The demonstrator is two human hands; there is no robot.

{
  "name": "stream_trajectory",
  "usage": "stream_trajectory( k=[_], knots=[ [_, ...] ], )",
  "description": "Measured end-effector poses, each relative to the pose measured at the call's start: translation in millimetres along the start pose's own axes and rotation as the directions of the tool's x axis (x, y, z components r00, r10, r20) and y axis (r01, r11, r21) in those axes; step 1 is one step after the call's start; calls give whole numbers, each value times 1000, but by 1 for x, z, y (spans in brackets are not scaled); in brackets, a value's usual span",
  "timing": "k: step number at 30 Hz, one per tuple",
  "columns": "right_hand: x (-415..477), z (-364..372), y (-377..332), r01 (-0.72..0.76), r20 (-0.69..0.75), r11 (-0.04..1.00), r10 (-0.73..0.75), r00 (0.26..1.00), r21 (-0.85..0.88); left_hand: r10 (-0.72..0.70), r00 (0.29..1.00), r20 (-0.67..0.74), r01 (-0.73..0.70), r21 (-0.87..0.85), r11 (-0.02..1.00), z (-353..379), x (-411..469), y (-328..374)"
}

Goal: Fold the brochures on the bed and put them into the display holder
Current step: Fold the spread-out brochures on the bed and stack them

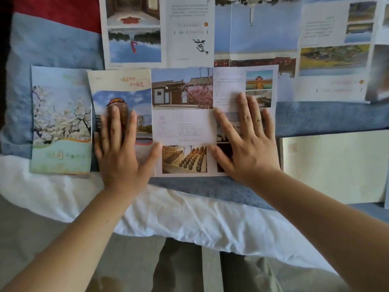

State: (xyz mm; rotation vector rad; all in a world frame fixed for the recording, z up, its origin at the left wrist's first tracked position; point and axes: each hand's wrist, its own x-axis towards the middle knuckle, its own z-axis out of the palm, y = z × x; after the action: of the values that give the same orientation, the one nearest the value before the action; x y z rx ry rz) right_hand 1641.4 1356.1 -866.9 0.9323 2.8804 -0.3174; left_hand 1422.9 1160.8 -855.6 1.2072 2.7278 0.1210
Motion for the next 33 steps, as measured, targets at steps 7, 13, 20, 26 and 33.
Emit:
stream_trajectory(
  k=[7,13,20,26,33],
  knots=[
    [2,4,1,11,-23,1000,-11,1000,-8,-28,1000,6,28,-250,968,-15,5,8],
    [2,1,-4,0,-27,999,-1,1000,-39,18,998,61,10,-425,905,-34,4,40],
    [5,-21,-1,-30,19,989,28,999,147,42,991,126,18,-437,899,-27,0,111],
    [3,-43,43,-163,-18,987,163,986,7,18,996,84,14,-369,929,-12,2,152],
    [-23,-39,72,-149,-31,954,163,986,260,48,991,125,-4,-327,945,-8,4,192]
  ],
)
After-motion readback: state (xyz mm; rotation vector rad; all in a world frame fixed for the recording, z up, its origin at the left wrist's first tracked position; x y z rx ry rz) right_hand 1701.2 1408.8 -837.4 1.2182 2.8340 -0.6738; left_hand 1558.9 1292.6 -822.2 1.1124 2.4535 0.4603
